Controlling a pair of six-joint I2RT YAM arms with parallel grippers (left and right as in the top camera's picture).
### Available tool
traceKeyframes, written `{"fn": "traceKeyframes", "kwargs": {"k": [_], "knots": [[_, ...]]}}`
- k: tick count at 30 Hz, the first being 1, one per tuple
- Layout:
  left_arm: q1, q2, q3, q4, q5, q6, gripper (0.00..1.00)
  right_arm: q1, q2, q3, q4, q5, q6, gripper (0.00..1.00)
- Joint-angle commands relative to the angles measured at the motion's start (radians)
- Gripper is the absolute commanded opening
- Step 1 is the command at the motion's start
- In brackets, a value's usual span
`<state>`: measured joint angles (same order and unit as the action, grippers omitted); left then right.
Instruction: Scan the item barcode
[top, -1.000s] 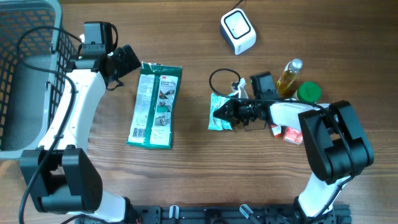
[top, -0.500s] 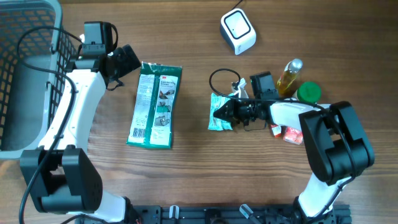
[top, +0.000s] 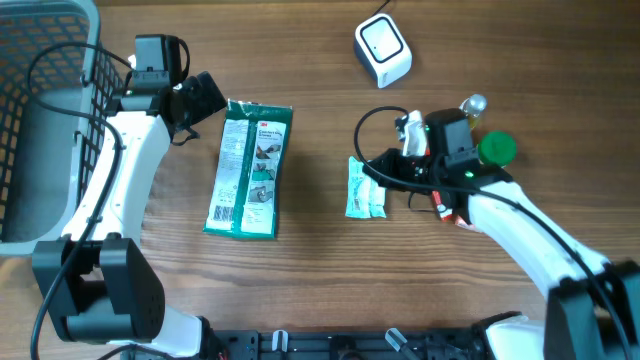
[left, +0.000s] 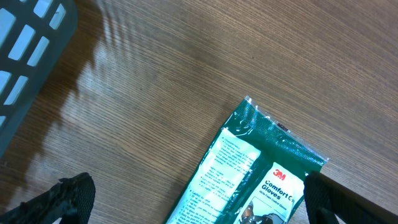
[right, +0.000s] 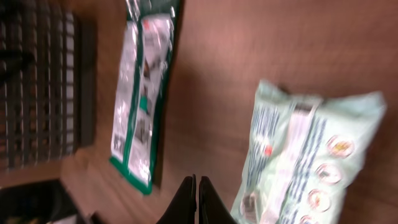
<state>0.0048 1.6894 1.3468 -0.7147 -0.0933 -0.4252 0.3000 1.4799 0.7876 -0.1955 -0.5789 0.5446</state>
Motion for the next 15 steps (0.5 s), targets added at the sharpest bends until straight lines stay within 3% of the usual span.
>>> {"fn": "traceKeyframes", "kwargs": {"k": [1, 10, 15], "knots": [[0.001, -0.003, 0.007, 0.002, -0.013, 0.002, 1.00, 0.005, -0.010, -0.002, 0.022, 0.169, -0.049, 0.04], [0.001, -0.003, 0.008, 0.002, -0.013, 0.002, 1.00, 0.005, 0.165, -0.002, 0.164, -0.003, -0.126, 0.04], [0.001, -0.003, 0.008, 0.002, -0.013, 0.002, 1.00, 0.005, 0.327, -0.002, 0.251, -0.001, -0.126, 0.04]]}}
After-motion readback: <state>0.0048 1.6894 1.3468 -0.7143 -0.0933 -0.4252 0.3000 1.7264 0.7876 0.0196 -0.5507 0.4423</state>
